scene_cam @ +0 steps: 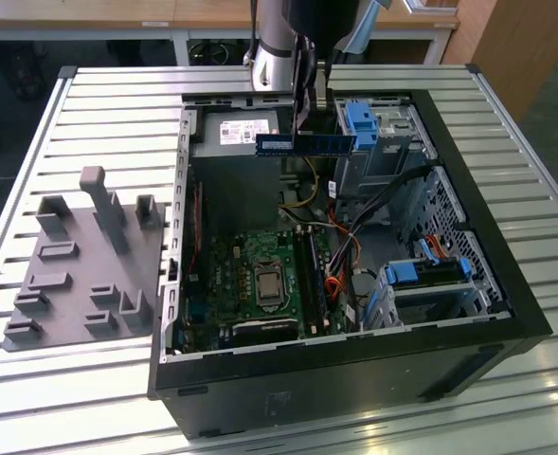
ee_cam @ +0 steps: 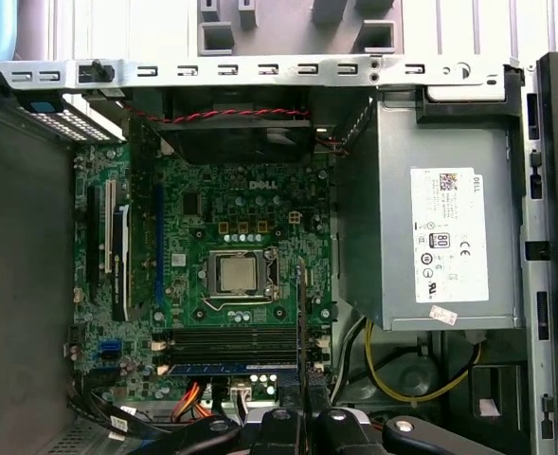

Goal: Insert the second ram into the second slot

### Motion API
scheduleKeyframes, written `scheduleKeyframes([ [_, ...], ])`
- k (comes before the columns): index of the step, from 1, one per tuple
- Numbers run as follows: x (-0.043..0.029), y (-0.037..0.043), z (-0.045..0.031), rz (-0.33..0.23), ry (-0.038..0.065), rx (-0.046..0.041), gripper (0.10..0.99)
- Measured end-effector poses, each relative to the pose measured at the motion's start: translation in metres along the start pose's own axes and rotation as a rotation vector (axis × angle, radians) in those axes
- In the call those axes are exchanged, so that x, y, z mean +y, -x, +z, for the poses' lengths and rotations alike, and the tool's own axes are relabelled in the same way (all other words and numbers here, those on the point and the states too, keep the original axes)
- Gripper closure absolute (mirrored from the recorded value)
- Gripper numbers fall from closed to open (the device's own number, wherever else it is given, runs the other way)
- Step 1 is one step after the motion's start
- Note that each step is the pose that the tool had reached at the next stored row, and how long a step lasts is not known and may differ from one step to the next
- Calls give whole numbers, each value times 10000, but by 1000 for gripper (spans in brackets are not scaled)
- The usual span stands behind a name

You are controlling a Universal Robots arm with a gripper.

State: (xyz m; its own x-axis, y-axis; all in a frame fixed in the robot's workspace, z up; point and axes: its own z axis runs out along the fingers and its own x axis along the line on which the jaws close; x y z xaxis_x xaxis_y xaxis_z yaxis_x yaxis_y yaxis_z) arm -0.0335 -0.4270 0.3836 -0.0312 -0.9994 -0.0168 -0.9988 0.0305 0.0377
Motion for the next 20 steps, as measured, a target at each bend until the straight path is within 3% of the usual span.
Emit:
scheduleKeyframes([
  [20, 0, 0, 0, 308, -5, -12, 949],
])
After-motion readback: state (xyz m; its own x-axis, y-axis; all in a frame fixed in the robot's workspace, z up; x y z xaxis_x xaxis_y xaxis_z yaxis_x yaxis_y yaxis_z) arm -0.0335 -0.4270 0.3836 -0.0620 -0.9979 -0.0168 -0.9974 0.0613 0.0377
